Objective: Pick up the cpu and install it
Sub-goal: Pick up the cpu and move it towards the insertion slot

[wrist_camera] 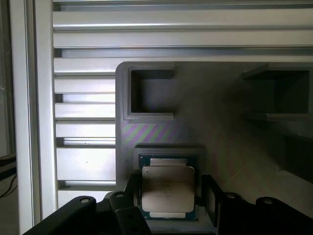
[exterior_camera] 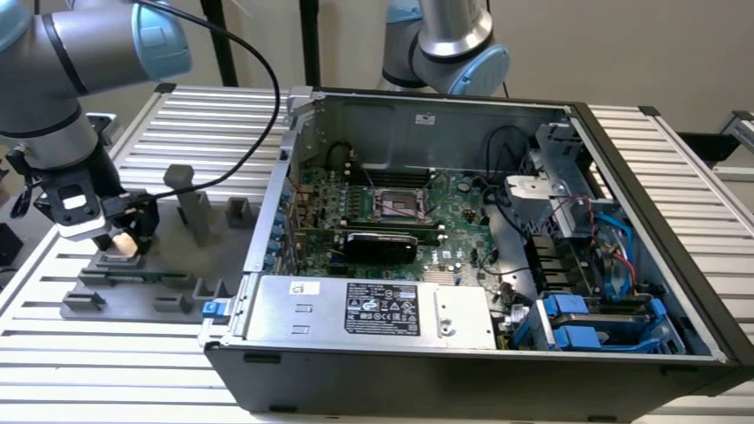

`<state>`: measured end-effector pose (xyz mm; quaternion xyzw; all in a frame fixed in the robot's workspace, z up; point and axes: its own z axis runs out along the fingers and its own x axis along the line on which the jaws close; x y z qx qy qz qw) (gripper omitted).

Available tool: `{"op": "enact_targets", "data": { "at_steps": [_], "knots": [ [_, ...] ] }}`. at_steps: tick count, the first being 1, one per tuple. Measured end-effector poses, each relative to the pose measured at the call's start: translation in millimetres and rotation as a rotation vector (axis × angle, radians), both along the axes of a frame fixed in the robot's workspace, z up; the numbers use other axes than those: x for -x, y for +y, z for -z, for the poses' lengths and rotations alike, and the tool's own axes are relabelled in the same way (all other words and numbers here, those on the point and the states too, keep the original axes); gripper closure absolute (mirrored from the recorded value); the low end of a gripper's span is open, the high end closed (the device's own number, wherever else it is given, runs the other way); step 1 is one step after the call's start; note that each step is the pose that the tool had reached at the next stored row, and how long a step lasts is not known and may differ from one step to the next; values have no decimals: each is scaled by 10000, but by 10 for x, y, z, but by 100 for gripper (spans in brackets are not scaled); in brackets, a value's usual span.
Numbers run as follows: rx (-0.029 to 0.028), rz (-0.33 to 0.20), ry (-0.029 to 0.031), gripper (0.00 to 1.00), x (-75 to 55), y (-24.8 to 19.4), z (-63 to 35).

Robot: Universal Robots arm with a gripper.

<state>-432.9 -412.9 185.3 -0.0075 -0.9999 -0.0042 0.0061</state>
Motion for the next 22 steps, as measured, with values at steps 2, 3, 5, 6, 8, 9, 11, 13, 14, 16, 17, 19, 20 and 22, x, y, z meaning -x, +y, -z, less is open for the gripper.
{"op": "enact_targets", "data": {
  "at_steps": [2, 3, 5, 6, 8, 9, 11, 13, 14, 16, 17, 19, 20, 22],
  "knots": [
    [0, 0, 0, 38, 0, 0, 0],
    [0, 0, 0, 38, 0, 0, 0],
    [0, 0, 0, 38, 0, 0, 0],
    [0, 0, 1, 38, 0, 0, 0],
    [1, -1, 2, 38, 3, -1, -1],
    [1, -1, 2, 38, 7, -1, -1],
    [0, -1, 0, 38, 15, 0, 0],
    [1, -1, 2, 38, 21, 0, -1],
    [1, -1, 1, 38, 23, 0, 0],
    [-1, 0, -1, 38, 24, 0, 1],
    [-1, 0, -1, 38, 25, 0, 1],
    [0, 0, 0, 38, 25, 0, 0],
    [0, 0, 0, 38, 25, 0, 0],
    [1, 0, 0, 40, 25, 0, 0]
  ]
}}
